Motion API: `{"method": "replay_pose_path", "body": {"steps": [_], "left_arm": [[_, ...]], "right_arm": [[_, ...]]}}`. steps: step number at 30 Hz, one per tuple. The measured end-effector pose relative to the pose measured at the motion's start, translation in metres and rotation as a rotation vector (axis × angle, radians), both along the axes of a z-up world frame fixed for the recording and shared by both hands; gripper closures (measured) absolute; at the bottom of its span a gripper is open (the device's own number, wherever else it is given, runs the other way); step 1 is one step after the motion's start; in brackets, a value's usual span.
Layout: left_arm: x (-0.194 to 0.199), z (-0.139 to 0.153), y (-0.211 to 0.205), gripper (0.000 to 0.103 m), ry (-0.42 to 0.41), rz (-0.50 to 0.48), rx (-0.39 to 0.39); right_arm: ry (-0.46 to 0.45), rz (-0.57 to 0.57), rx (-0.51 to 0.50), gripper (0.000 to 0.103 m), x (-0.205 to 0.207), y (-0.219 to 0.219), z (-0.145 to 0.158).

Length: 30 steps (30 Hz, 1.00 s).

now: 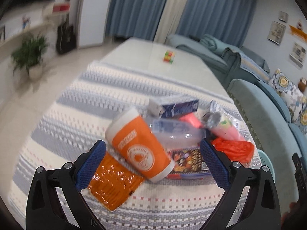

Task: Collect trash
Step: 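Grasp the orange soymilk cup with the left tool while the right tool grasps the red-white paper cup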

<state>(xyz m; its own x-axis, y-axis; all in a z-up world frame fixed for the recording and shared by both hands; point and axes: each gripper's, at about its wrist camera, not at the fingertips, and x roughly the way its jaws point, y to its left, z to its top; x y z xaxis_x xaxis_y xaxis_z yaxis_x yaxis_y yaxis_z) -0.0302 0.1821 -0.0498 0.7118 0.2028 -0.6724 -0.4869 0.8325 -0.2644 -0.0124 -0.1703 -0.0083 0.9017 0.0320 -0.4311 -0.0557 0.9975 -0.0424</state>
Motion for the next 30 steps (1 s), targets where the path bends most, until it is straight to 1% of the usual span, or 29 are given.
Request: {"method": "replay_pose_path", "body": {"steps": [1,3,7,10,13,15,16,18,19,20,21,23,26,28,30], "left_arm": [[0.002,-0.007,0.006,0.009,0.014,0.011,-0.037],[0.008,-0.018,0.011,0.017,0.036,0.013,-0.081],[0.022,-0.029,0.014,0.023,0.069,0.012,-0.102],[0.034,-0.034,0.011,0.027,0.101,0.006,-0.081],[0.042,-0.038,0.008,0.032,0.131,0.007,-0.038],[0.045,-0.039,0.007,0.039,0.139,0.008,-0.016],[0.046,-0.039,0.008,0.042,0.144,0.008,-0.006],[0.045,-0.039,0.008,0.045,0.138,0.0,0.0],[0.044,-0.039,0.009,0.047,0.13,-0.005,-0.001],[0.042,-0.037,0.009,0.055,0.118,-0.017,0.001],[0.042,-0.036,0.009,0.068,0.115,-0.027,0.005],[0.044,-0.036,0.009,0.077,0.12,-0.054,0.005],[0.042,-0.038,0.011,0.076,0.119,-0.07,-0.006],[0.04,-0.038,0.012,0.075,0.117,-0.073,-0.001],[0.034,-0.04,0.016,0.062,0.117,-0.062,-0.006]], "right_arm": [[0.002,0.004,-0.005,0.062,0.002,0.001,-0.002],[0.025,0.027,-0.006,0.062,0.007,0.004,-0.007],[0.086,0.064,0.009,0.062,0.02,0.005,-0.02],[0.131,0.091,0.034,0.062,0.029,0.005,-0.03],[0.18,0.136,0.053,0.062,0.038,0.01,-0.04],[0.193,0.163,0.056,0.062,0.04,0.014,-0.044],[0.202,0.182,0.054,0.061,0.043,0.018,-0.046],[0.226,0.213,0.052,0.054,0.047,0.026,-0.051],[0.238,0.228,0.058,0.053,0.048,0.03,-0.054],[0.25,0.242,0.065,0.051,0.05,0.032,-0.056],[0.266,0.26,0.073,0.048,0.051,0.034,-0.058],[0.304,0.302,0.075,0.043,0.054,0.044,-0.066],[0.337,0.318,0.036,0.043,0.058,0.056,-0.077],[0.358,0.299,0.004,0.043,0.063,0.061,-0.084],[0.371,0.271,-0.013,0.043,0.068,0.061,-0.09]]}}
